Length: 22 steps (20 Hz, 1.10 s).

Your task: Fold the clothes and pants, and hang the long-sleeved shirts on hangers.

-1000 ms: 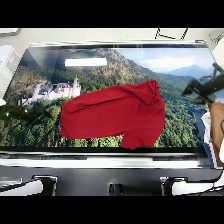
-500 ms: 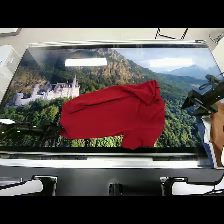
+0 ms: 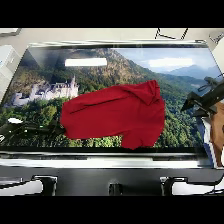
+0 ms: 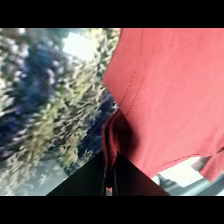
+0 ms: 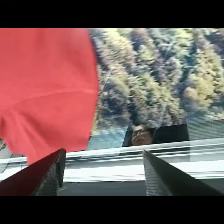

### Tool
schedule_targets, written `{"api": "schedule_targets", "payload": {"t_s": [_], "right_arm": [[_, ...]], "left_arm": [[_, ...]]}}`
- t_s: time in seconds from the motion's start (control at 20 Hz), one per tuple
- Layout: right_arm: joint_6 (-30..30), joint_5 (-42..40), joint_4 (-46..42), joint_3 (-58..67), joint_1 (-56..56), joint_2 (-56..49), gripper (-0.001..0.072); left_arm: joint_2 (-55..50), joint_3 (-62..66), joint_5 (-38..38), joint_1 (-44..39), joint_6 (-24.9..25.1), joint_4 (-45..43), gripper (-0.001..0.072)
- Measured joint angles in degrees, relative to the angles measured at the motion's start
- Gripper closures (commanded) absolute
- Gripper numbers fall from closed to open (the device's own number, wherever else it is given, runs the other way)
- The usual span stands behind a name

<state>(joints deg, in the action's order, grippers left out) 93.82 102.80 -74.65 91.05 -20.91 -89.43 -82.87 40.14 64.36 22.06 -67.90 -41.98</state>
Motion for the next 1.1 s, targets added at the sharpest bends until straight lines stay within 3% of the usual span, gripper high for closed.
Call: {"api": "schedule_targets", "payload": {"t_s": [0.2,0.4,0.45,0.65,0.7,0.8,0.95,1.1], "right_arm": [[0.0,-6.4,2.3,-11.0,0.1,0.0,0.0178],[-2.6,-18.1,10.3,-24.6,0.1,0.0,0.0184],[-3.2,-20.7,11.9,-26.9,0.1,0.0,0.0216],[-4.5,-28.5,16.0,-32.2,0.6,0.0,0.0222],[-4.7,-29.3,16.5,-32.8,1.2,0.0,0.0302],[-4.6,-31.7,16.8,-33.6,3.3,-0.2,0.0671],[-4.5,-32.3,16.4,-32.6,5.7,-0.2,0.0677],[-6.7,-27.3,16.7,-24.6,6.3,2.3,0.0677]], "left_arm": [[3.1,0.0,0.0,-0.3,0.4,0.1,0.0684],[6.6,0.0,0.4,-0.3,0.5,0.3,0.0684],[7.5,0.0,0.6,-0.3,0.5,0.3,0.0684],[10.8,0.0,1.3,-0.3,0.2,0.4,0.0685],[11.5,0.0,1.5,-0.3,0.0,0.4,0.0684],[12.6,0.0,1.5,-0.3,0.0,0.4,0.0685],[13.9,0.1,1.7,-0.3,-0.1,0.4,0.0686],[17.7,3.4,1.7,-0.3,-0.2,0.3,0.0686]]}}
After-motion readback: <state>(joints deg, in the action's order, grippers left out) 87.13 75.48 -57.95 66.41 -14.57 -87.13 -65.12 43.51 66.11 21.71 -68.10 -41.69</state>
